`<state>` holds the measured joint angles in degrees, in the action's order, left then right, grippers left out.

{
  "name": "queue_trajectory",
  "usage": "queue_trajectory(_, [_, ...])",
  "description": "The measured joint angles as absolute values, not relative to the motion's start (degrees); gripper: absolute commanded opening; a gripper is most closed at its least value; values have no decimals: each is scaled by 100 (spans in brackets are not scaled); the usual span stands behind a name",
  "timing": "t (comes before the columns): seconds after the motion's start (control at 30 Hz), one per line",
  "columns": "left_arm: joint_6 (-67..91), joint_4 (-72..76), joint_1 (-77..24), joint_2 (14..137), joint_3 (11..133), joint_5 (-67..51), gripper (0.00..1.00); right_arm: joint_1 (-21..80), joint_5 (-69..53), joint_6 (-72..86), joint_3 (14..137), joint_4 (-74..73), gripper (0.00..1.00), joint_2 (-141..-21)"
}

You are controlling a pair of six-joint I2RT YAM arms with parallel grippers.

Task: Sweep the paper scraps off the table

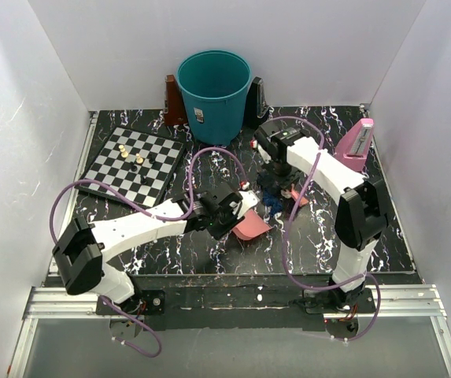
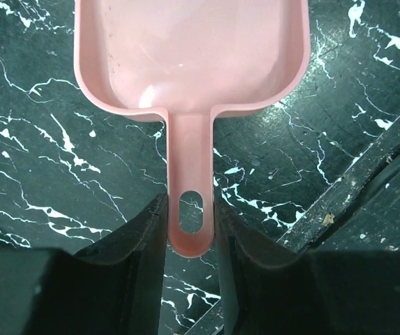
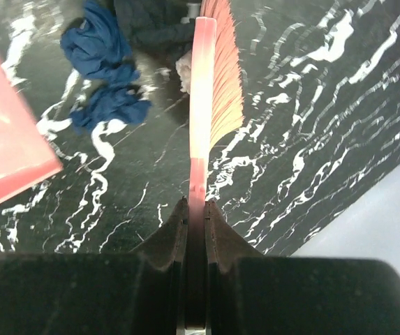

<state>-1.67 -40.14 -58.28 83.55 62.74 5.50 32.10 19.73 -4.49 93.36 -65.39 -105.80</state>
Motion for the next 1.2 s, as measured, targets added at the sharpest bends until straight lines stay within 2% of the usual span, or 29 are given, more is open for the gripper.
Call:
queue_trajectory(0.17, [-202, -4018, -5828, 8757, 6392, 530, 23, 3715, 1321, -860, 9137, -6399, 1, -10294])
queue_trajectory(0.33, [-220, -4029, -5828, 8890, 6394, 530, 23, 3948, -30, -967, 9137, -6390, 1, -9880])
queue_trajectory(0.5, [-237, -4025, -5828, 8890, 6396, 532, 24, 3857, -296, -773, 9317, -6484, 1, -9437])
queue_trajectory(0.77, [-217, -4027, -5828, 8849, 6396, 528, 24, 3288, 1201, -419, 9988, -6611, 1, -9511])
queue_trajectory(1.2, [-145, -4029, -5830, 8796, 6396, 510, 24, 3175, 3413, -847, 10372, -6427, 1, -11295])
